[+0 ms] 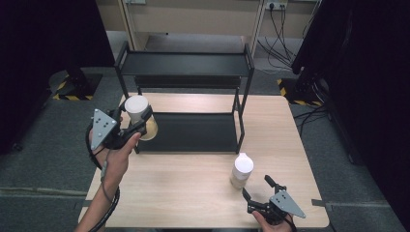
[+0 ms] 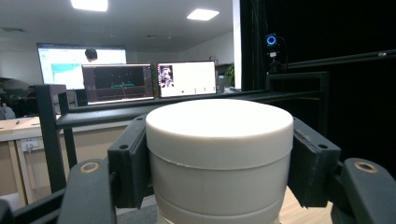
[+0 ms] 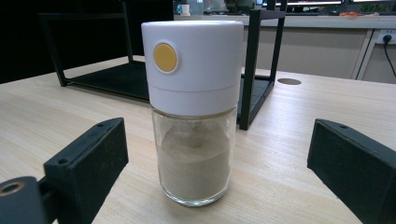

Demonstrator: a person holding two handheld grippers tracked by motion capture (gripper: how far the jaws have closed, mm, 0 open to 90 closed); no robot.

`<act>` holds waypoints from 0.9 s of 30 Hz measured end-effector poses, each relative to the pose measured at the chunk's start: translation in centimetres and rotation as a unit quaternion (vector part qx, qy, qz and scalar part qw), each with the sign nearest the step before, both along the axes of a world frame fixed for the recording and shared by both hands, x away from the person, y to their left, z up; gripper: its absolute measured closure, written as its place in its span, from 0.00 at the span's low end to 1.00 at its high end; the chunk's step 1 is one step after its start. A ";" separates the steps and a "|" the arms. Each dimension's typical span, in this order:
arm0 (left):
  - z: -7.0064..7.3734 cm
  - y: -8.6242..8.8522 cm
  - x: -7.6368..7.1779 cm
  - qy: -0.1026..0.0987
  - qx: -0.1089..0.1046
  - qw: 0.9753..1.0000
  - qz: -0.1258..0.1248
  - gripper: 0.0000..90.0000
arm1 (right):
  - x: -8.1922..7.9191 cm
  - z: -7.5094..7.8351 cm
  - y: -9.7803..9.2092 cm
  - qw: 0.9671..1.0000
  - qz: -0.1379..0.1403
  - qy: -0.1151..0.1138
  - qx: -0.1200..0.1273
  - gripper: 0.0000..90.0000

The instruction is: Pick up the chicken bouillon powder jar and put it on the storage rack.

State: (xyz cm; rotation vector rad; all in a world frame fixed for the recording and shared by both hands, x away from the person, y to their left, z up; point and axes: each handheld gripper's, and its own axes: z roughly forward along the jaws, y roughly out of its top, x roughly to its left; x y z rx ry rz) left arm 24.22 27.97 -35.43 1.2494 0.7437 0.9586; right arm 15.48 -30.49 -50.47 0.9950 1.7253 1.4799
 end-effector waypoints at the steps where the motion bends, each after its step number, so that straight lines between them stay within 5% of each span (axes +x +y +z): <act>1: 0.1 0.0 0.0 0.000 0.001 1.000 0.000 0.37 | 0.0 0.0 0.0 1.000 0.000 0.001 0.000 0.06; 27: 2.7 -0.4 1.5 -0.006 -0.004 1.000 0.008 0.37 | 0.0 0.0 0.0 1.000 0.000 0.001 0.000 0.06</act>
